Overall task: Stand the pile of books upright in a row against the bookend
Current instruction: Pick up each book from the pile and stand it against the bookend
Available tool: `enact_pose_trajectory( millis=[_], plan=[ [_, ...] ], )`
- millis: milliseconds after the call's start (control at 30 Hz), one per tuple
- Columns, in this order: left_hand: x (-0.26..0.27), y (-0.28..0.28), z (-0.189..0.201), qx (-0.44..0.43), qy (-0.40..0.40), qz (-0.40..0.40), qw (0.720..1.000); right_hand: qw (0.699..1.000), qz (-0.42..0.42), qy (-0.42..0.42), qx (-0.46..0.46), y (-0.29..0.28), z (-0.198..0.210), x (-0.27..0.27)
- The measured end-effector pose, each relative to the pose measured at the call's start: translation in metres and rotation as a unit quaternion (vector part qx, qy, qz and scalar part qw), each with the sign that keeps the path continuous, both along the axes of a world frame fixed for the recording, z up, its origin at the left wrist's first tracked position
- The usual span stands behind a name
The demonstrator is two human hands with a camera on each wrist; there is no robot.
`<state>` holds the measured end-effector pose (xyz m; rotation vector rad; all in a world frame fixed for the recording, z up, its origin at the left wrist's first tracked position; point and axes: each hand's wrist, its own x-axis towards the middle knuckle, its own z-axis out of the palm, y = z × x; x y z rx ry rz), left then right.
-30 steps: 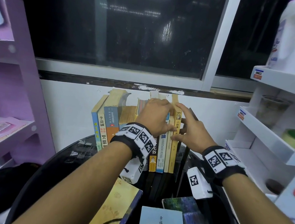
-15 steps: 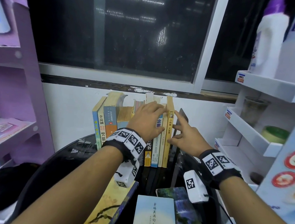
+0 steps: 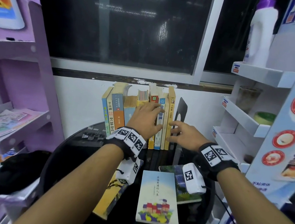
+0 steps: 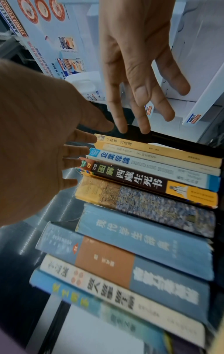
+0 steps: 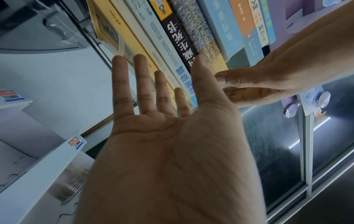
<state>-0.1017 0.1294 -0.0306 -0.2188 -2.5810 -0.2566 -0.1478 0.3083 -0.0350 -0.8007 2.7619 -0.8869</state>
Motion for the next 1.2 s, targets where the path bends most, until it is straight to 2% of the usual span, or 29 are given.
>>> enact_pose_trajectory(
  millis=[133,200,367,600,700,933,1200],
  plan=[
    [0.019,0.000,-0.021,0.024,-0.063,0.005,0.998,0.998,0.002,-0.036,0.052,0.001,-0.013,0.017],
    [0.029,-0.001,-0.032,0.041,-0.127,0.006,0.991,0.996,0.003,-0.045,0.081,0.003,-0.020,0.026],
    [0.047,-0.001,-0.053,0.058,-0.331,0.005,0.942,0.987,0.008,-0.094,0.132,0.008,-0.036,0.044],
    [0.055,0.008,-0.075,0.014,-0.447,0.009,0.894,0.964,0.029,-0.107,0.243,0.004,-0.044,0.052],
    [0.056,0.011,-0.080,0.005,-0.465,0.011,0.885,0.963,0.030,-0.092,0.251,0.003,-0.048,0.054],
    [0.057,0.016,-0.083,-0.063,-0.410,0.008,0.910,0.966,0.039,-0.075,0.244,-0.002,-0.058,0.055],
    [0.057,0.013,-0.089,-0.061,-0.388,0.004,0.919,0.973,0.039,-0.070,0.215,-0.002,-0.063,0.054]
  ],
)
